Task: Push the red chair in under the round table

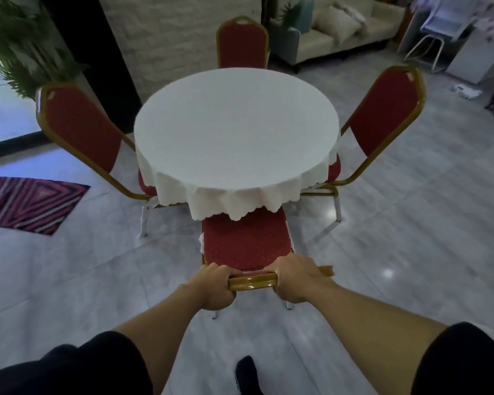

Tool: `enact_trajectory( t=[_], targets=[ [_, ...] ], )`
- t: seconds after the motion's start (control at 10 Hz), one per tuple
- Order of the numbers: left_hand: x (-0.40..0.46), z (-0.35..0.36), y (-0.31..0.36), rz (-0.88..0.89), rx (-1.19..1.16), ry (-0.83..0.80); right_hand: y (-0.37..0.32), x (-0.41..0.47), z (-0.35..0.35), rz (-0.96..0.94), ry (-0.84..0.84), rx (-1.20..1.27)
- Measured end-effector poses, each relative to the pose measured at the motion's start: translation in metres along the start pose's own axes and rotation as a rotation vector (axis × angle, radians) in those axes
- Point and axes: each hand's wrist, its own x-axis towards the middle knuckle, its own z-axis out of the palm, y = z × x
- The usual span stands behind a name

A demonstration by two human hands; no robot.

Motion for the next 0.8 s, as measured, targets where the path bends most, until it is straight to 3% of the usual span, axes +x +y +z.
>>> enact_trajectory(
  t=[0.2,0.4,0.6,0.7,0.8],
  targets=[
    [0.043,-0.043,-0.022,0.032,-0.021,-0.131,0.011,0.045,-0.029,-0.085,-0.016,-0.015],
    [0.05,-0.039,-0.019,0.1,-0.028,-0.192,0.03,0.051,-0.032,-0.195,-0.043,-0.021],
    [0.053,-0.065,-0.006,0.036,0.014,-0.319,0.029,0.059,-0.068,-0.149,-0.414,0.028],
    [0.057,-0.098,0.003,-0.013,0.053,-0.281,0.037,0.068,-0.097,-0.045,-0.546,-0.035],
    [0.071,-0.135,0.013,-0.037,0.084,-0.056,0.059,0.086,-0.131,0.022,-0.451,-0.042]
  ],
)
